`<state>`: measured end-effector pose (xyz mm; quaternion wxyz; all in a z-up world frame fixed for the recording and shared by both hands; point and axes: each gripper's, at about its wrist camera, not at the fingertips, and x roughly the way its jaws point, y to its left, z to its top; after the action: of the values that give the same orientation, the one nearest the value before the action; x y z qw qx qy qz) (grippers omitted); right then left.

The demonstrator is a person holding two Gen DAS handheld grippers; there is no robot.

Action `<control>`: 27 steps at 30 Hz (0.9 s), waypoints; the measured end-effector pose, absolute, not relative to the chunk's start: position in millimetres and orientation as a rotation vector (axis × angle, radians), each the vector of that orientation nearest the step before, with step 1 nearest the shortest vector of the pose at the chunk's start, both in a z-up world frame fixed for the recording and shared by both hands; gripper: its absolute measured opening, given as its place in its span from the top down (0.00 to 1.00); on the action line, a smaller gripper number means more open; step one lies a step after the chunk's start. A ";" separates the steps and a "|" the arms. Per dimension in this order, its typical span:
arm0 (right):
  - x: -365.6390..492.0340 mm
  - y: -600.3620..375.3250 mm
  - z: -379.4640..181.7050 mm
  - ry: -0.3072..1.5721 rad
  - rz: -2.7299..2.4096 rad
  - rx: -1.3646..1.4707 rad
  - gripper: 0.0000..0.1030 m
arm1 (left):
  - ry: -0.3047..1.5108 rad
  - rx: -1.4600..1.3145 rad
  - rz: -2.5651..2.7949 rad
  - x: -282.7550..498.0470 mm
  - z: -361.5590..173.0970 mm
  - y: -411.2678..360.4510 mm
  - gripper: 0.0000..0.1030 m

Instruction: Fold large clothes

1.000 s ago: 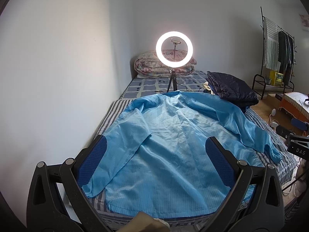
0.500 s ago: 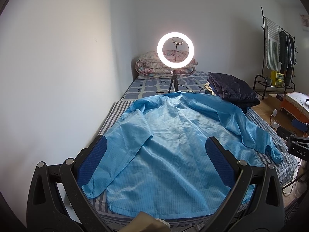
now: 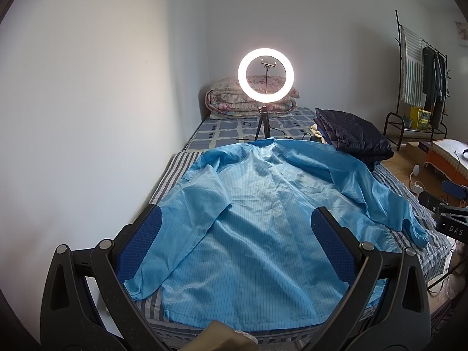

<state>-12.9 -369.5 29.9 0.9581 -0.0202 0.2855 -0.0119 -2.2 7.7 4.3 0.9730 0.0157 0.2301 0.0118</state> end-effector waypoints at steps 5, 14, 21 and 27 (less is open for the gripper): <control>-13.0 -369.8 29.3 0.580 -0.029 -0.043 0.19 | 0.464 0.032 0.024 -2.2 4.1 7.7 0.00; -13.9 -369.9 28.4 0.582 -0.031 -0.040 0.19 | 0.465 0.032 0.024 -1.8 4.1 7.9 0.00; -13.9 -369.5 28.5 0.584 -0.029 -0.037 0.19 | 0.465 0.032 0.025 -2.3 3.5 8.6 0.00; -12.1 -364.1 30.1 0.587 -0.018 -0.036 0.19 | 0.474 0.033 0.040 -3.9 -2.7 16.7 0.00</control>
<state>-12.1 -364.1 30.1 0.9570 -0.0180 0.2894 -0.0089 -3.9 16.7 -2.7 0.9717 0.0165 0.2348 0.0196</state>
